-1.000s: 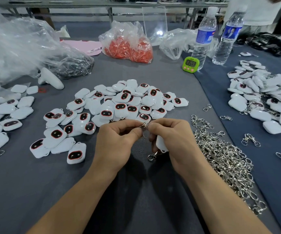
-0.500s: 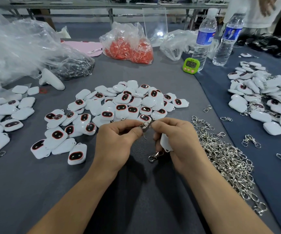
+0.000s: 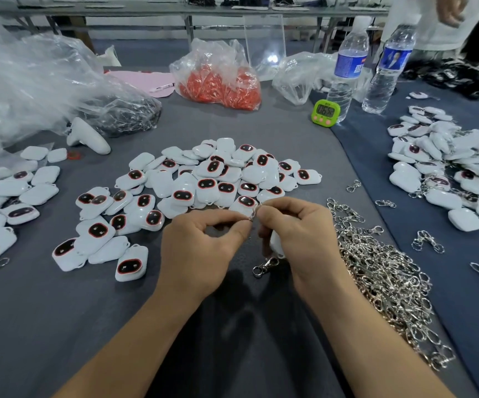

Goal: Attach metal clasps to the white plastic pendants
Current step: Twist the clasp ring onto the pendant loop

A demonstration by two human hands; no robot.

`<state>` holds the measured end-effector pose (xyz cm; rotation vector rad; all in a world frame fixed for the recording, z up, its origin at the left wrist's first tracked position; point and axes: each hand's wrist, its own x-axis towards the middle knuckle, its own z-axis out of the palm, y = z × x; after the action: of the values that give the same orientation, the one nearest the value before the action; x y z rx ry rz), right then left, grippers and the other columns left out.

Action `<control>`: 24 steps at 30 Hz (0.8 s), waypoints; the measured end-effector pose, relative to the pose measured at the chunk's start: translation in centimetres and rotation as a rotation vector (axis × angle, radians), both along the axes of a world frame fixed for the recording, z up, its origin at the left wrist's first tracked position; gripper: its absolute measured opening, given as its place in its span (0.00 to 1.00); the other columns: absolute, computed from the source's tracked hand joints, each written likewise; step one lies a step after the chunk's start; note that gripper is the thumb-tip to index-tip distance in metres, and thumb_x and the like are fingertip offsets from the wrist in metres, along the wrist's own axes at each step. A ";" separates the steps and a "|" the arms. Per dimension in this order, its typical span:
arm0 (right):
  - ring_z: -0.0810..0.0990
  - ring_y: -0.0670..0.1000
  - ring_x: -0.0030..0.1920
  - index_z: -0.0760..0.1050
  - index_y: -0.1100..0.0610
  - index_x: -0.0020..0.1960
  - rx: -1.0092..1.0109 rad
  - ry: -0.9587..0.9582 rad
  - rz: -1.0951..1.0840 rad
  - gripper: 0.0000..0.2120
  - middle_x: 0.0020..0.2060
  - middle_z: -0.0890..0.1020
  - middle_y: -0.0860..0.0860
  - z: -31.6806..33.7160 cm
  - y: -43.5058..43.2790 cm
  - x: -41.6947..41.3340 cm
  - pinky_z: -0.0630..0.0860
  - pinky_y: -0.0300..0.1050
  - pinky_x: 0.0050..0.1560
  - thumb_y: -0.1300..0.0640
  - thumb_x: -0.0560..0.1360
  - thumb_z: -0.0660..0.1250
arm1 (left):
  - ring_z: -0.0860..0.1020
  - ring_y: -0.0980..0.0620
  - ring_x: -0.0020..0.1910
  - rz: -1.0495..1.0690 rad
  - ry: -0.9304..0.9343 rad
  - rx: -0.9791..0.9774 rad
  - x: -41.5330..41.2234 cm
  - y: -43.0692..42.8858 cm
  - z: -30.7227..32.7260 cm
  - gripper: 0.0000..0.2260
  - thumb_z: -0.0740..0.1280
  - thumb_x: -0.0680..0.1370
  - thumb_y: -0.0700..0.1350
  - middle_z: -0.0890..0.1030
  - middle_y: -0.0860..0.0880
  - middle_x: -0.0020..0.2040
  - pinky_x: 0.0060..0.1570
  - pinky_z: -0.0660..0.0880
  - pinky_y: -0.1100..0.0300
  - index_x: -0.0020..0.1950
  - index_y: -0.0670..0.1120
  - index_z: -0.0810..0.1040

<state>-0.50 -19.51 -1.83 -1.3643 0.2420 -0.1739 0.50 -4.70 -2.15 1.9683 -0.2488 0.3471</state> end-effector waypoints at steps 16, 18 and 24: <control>0.78 0.41 0.28 0.84 0.49 0.38 -0.649 -0.052 -0.054 0.05 0.29 0.83 0.38 -0.1 0.2 -0.7 0.73 0.34 0.33 0.56 0.72 0.76 | 0.81 0.60 0.37 -0.046 0.078 -0.036 0.7 0.1 -0.5 0.12 0.75 0.73 0.42 0.84 0.61 0.37 0.38 0.76 0.70 0.42 0.61 0.85; 0.81 0.40 0.32 0.85 0.48 0.38 -0.700 -0.091 -0.105 0.05 0.32 0.83 0.37 -0.2 0.4 -0.8 0.74 0.31 0.34 0.57 0.71 0.77 | 0.80 0.61 0.38 -0.023 0.051 0.041 0.8 0.2 -0.8 0.09 0.75 0.74 0.43 0.84 0.62 0.38 0.39 0.73 0.72 0.41 0.58 0.85; 0.82 0.39 0.35 0.84 0.46 0.38 -0.773 -0.105 -0.133 0.06 0.33 0.84 0.37 -0.6 0.6 -0.6 0.75 0.31 0.38 0.56 0.71 0.77 | 0.80 0.66 0.45 0.004 -0.006 0.111 0.6 0.4 -0.8 0.07 0.78 0.72 0.47 0.83 0.64 0.39 0.44 0.69 0.78 0.44 0.59 0.86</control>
<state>-1.07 -18.91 -2.39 -2.0988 0.1815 -0.4839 1.06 -4.33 -2.93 2.0771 -0.2734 0.3486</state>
